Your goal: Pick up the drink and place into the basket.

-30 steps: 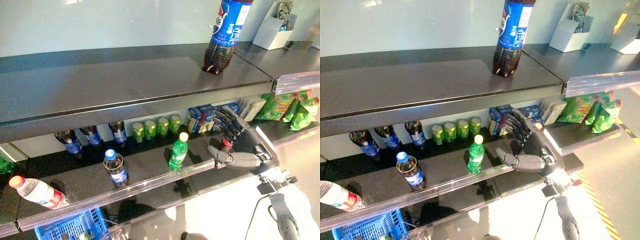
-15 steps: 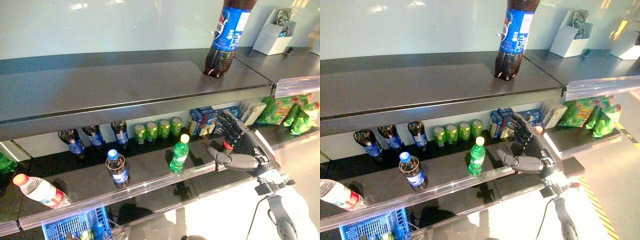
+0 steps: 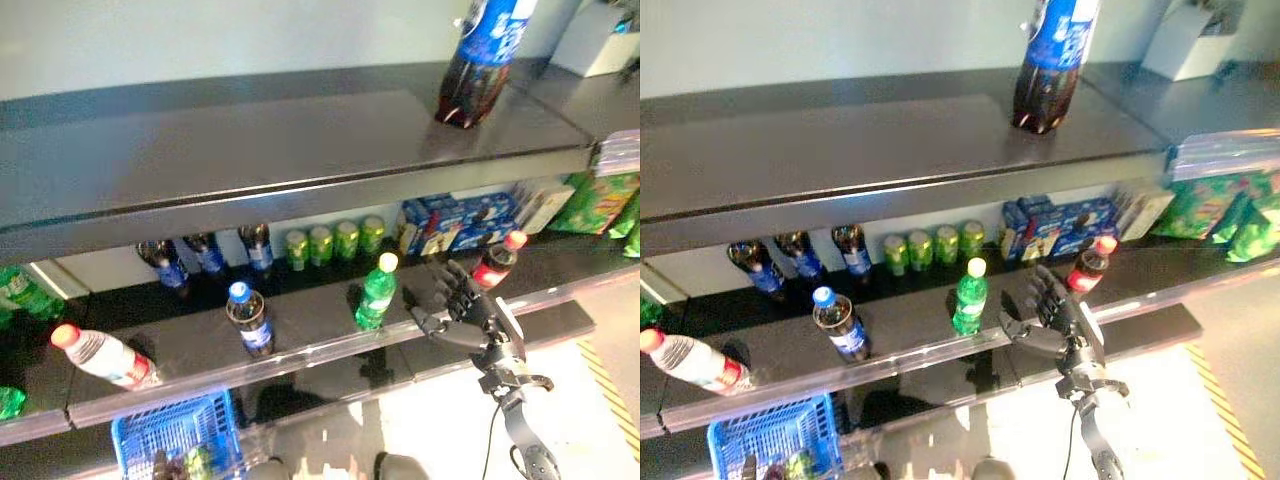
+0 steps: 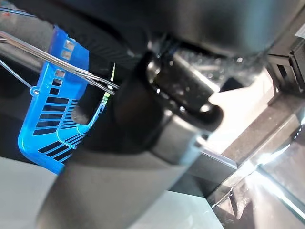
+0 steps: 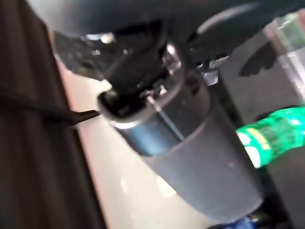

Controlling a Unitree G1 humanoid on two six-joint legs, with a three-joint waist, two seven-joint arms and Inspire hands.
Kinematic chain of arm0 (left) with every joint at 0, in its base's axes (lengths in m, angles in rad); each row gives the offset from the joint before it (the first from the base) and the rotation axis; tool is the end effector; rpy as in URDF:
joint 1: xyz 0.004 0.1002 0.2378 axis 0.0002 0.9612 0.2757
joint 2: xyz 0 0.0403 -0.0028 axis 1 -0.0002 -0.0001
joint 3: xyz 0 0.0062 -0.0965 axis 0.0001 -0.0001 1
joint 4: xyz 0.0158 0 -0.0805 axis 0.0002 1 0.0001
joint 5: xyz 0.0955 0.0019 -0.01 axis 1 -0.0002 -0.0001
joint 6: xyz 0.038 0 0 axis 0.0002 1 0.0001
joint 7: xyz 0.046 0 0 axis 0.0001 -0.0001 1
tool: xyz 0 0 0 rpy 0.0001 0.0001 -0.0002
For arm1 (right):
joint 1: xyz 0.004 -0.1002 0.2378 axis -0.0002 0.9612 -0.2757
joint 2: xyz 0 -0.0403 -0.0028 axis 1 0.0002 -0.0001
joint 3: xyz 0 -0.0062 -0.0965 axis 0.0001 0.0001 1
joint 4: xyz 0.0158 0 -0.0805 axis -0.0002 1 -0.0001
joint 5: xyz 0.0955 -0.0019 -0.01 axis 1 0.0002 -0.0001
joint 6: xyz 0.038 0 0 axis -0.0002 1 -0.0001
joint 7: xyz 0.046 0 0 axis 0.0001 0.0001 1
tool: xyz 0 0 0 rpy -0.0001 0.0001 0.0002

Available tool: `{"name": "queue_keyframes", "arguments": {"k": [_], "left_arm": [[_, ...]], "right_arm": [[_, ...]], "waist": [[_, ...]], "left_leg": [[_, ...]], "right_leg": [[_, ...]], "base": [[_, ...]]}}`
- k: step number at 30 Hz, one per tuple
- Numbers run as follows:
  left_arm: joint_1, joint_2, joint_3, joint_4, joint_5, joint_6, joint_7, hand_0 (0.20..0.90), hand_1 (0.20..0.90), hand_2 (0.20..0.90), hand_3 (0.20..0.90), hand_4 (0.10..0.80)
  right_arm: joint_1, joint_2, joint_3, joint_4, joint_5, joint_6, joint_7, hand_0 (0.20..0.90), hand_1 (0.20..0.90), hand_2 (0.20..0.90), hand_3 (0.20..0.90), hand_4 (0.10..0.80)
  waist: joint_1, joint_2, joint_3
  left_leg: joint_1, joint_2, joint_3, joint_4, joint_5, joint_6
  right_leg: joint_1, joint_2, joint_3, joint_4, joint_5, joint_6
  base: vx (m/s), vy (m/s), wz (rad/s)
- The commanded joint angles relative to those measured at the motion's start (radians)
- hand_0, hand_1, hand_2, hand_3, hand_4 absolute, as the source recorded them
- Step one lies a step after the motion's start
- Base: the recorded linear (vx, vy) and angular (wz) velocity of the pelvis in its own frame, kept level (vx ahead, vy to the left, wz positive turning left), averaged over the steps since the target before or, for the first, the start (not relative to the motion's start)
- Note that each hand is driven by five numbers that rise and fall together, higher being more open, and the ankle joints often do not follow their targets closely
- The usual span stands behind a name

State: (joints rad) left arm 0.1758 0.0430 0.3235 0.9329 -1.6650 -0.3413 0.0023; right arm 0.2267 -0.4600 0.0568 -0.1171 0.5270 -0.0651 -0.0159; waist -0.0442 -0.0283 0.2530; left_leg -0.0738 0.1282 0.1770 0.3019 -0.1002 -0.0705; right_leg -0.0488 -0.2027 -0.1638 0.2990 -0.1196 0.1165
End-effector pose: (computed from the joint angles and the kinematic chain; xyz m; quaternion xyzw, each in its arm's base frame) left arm 0.0429 0.2160 -0.0999 -0.5601 0.1208 0.6035 0.5545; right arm 0.1545 -0.2226 0.0502 0.0396 0.0374 0.0083 0.9985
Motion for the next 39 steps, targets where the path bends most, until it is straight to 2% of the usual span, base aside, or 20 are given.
{"name": "queue_keyframes", "arguments": {"k": [1, 9, 23, 33, 39], "left_arm": [[-0.044, 0.053, 0.001, -0.160, 0.005, -0.109, -0.042, 0.300, 0.300, 0.300, 0.200, 0.100], [-0.053, 0.051, -0.028, -0.177, 0.000, -0.116, -0.023, 0.300, 0.300, 0.300, 0.200, 0.100], [-0.065, 0.049, -0.061, -0.225, -0.004, -0.090, -0.030, 0.300, 0.300, 0.300, 0.200, 0.100], [-0.105, 0.060, -0.080, -0.258, -0.003, -0.079, -0.004, 0.300, 0.300, 0.300, 0.200, 0.100], [-0.107, 0.068, -0.067, -0.249, 0.001, -0.063, 0.003, 0.300, 0.300, 0.300, 0.200, 0.100]], "right_arm": [[-0.146, 0.026, -0.013, -0.048, -0.032, -0.103, -0.048, 0.900, 0.900, 0.900, 0.900, 0.800], [-0.201, 0.013, 0.025, -0.024, -0.056, -0.094, -0.098, 0.900, 0.900, 0.900, 0.900, 0.800], [-0.332, -0.014, 0.036, 0.040, -0.132, -0.052, -0.320, 0.900, 0.900, 0.900, 0.900, 0.800], [-0.487, -0.024, 0.036, 0.100, -0.126, -0.012, -0.395, 0.900, 0.900, 0.900, 0.900, 0.800], [-0.551, -0.031, 0.045, 0.133, -0.136, 0.013, -0.385, 0.900, 0.900, 0.900, 0.900, 0.800]], "waist": [[0.018, 0.006, 0.015], [0.037, 0.017, 0.050], [0.081, 0.042, 0.128], [0.116, 0.053, 0.186], [0.132, 0.059, 0.206]], "left_leg": [[-0.004, 0.018, -0.052, 0.141, -0.050, -0.016], [-0.050, 0.012, -0.085, 0.184, -0.022, -0.016], [-0.119, -0.014, -0.138, 0.249, 0.017, -0.018], [-0.171, -0.033, -0.161, 0.275, 0.038, -0.017], [-0.187, -0.039, -0.169, 0.284, 0.052, -0.019]], "right_leg": [[-0.013, -0.010, 0.000, 0.063, -0.012, -0.008], [-0.042, -0.018, -0.005, 0.109, -0.012, -0.017], [-0.080, -0.035, -0.019, 0.178, -0.014, -0.028], [-0.119, -0.051, -0.036, 0.220, -0.013, -0.035], [-0.124, -0.060, -0.046, 0.233, -0.014, -0.038]], "base": [[-0.003, 0.009, 0.05], [0.039, 0.009, 0.06], [0.051, 0.024, 0.08], [-0.005, 0.032, 0.06], [0.021, 0.038, 0.11]]}}
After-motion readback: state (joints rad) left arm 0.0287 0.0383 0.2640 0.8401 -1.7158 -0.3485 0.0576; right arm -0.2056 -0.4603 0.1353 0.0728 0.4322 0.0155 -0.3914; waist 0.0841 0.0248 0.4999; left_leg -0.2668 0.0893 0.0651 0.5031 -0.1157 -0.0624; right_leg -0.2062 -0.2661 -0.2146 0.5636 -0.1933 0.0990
